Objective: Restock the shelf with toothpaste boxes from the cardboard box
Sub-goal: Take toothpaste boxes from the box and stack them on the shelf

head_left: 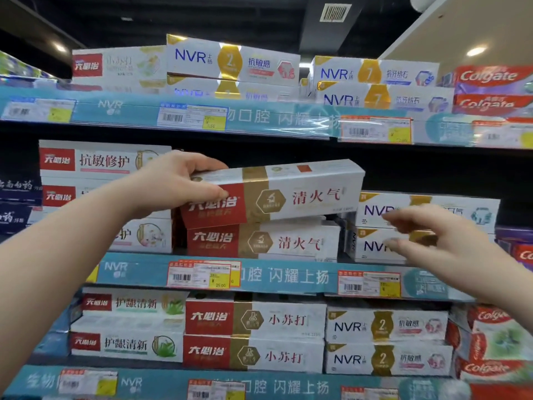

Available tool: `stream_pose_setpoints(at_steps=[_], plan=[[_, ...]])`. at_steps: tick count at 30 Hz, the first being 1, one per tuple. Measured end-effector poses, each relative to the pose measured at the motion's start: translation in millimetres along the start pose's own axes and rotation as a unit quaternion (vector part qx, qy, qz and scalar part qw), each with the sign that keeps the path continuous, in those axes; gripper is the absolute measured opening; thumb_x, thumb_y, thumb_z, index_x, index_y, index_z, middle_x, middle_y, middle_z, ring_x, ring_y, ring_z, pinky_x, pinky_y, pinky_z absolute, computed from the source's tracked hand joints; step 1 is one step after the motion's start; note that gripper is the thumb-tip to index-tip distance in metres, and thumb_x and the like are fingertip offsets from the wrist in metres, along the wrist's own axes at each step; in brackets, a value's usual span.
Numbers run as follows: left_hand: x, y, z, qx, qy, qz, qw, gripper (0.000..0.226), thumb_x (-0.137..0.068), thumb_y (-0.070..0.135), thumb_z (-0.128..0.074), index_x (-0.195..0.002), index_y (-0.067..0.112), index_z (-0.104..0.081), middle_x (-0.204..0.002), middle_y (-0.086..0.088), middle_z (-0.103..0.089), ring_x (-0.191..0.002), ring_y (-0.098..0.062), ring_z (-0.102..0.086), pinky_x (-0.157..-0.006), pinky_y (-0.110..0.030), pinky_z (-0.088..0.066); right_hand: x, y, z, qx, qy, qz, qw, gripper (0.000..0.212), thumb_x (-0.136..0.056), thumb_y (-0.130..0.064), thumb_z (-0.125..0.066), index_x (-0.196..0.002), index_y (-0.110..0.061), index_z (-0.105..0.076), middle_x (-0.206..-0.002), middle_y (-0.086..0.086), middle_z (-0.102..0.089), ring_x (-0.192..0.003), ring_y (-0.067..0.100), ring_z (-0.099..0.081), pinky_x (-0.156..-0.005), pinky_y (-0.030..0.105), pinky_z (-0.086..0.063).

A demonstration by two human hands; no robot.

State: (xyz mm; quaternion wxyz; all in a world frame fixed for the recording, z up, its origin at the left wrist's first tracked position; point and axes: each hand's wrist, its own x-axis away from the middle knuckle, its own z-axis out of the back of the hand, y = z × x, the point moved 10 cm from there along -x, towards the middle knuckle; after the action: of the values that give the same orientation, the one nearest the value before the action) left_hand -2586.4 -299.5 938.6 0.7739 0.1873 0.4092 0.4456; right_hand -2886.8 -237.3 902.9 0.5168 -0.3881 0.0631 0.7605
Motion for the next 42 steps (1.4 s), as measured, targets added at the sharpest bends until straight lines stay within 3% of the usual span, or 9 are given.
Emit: stream_pose_setpoints(at_steps=[3,7,13,17,23,29,34,39,42], plan=[[-16.5,-2.9,-10.2,-0.037,-0.037,0.014,0.999,0.036,-0.074,0.027,-0.074,-0.106,0.034,-0.060,-0.091,0.004,-0.073,-0.078,-0.010,-0.072,-0.069,-0.026,-0.054,-17.3,-5.8,-1.3,0.034,0.004,0.010,0.999,0.040,-0.079,-0.028,-0.066,-0.118,-0.028,-0.057,-0.100,-0.013,-0.054,-0.093,0.000,-0.051,-0.080,0.019,-0.043],[-29.1,-13.8,-14.6,-0.066,-0.069,0.035,0.995,0.027,-0.079,0.023,-0.068,-0.096,0.042,-0.058,-0.095,0.002,-0.073,-0.082,-0.015,-0.072,-0.079,-0.034,-0.056,-34.5,-5.3,-10.3,0.031,-0.001,-0.003,1.000,0.043,-0.079,-0.030,-0.067,-0.120,-0.027,-0.056,-0.108,-0.008,-0.054,-0.102,0.009,-0.052,-0.085,0.026,-0.043],[-40.5,-27.0,-1.7,-0.066,-0.077,0.069,0.992,0.033,-0.072,0.027,-0.073,-0.103,0.033,-0.065,-0.108,-0.001,-0.070,-0.095,-0.020,-0.067,-0.092,-0.040,-0.050,-52.6,-3.7,-21.9,0.043,-0.015,-0.020,0.999,0.048,-0.079,-0.034,-0.067,-0.124,-0.028,-0.052,-0.109,-0.009,-0.051,-0.100,0.009,-0.051,-0.080,0.023,-0.042],[-42.6,-29.8,-1.4,-0.090,-0.066,0.069,0.991,0.026,-0.083,0.025,-0.065,-0.109,0.030,-0.063,-0.113,0.002,-0.065,-0.099,-0.018,-0.064,-0.094,-0.039,-0.048,-56.9,-2.5,-28.2,0.035,-0.014,-0.029,0.999,0.050,-0.078,-0.032,-0.068,-0.125,-0.025,-0.051,-0.106,-0.009,-0.050,-0.096,0.008,-0.050,-0.076,0.021,-0.041],[-29.4,-19.8,3.1,-0.132,0.026,0.015,0.991,0.030,-0.085,0.028,-0.062,-0.115,0.028,-0.060,-0.119,0.004,-0.058,-0.106,-0.017,-0.058,-0.085,-0.029,-0.046,-53.6,3.1,-38.5,0.029,-0.013,-0.048,0.998,0.044,-0.077,-0.034,-0.069,-0.118,-0.024,-0.055,-0.103,-0.005,-0.060,-0.089,0.011,-0.056,-0.064,0.015,-0.041],[17.9,-14.7,17.8,-0.226,0.239,-0.041,0.944,0.072,-0.073,0.033,-0.073,-0.136,0.018,-0.042,-0.141,-0.006,-0.041,-0.127,-0.024,-0.041,-0.106,-0.036,-0.033,-55.5,10.4,-56.0,0.049,-0.039,-0.106,0.992,0.047,-0.082,-0.047,-0.058,-0.123,-0.026,-0.056,-0.113,-0.005,-0.065,-0.093,0.012,-0.056,-0.073,0.025,-0.046],[37.9,-51.3,5.1,-0.151,0.232,0.046,0.960,0.069,-0.076,0.032,-0.072,-0.136,0.027,-0.039,-0.113,0.004,-0.060,-0.088,-0.015,-0.061,-0.081,-0.034,-0.051,-55.9,6.6,-70.8,0.034,-0.051,-0.092,0.994,0.032,-0.089,-0.043,-0.050,-0.107,-0.021,-0.065,-0.087,-0.009,-0.062,-0.077,0.007,-0.057,-0.057,0.018,-0.042],[38.1,-72.7,-3.1,-0.065,0.231,0.082,0.967,0.036,-0.083,0.033,-0.064,-0.118,0.023,-0.060,-0.094,0.007,-0.069,-0.076,-0.001,-0.059,-0.065,-0.018,-0.044,-51.7,9.9,-74.3,-0.005,-0.037,-0.095,0.995,0.020,-0.090,-0.040,-0.050,-0.094,-0.026,-0.062,-0.073,-0.017,-0.058,-0.062,-0.003,-0.052,-0.047,0.012,-0.038],[36.5,-73.2,-1.1,-0.059,0.245,0.082,0.964,0.031,-0.085,0.031,-0.061,-0.113,0.019,-0.064,-0.094,0.004,-0.071,-0.067,0.010,-0.049,-0.057,-0.011,-0.036,-48.1,11.7,-77.3,-0.009,-0.038,-0.102,0.994,0.024,-0.089,-0.043,-0.050,-0.086,-0.024,-0.065,-0.077,-0.011,-0.065,-0.066,0.006,-0.059,-0.057,0.025,-0.050]])
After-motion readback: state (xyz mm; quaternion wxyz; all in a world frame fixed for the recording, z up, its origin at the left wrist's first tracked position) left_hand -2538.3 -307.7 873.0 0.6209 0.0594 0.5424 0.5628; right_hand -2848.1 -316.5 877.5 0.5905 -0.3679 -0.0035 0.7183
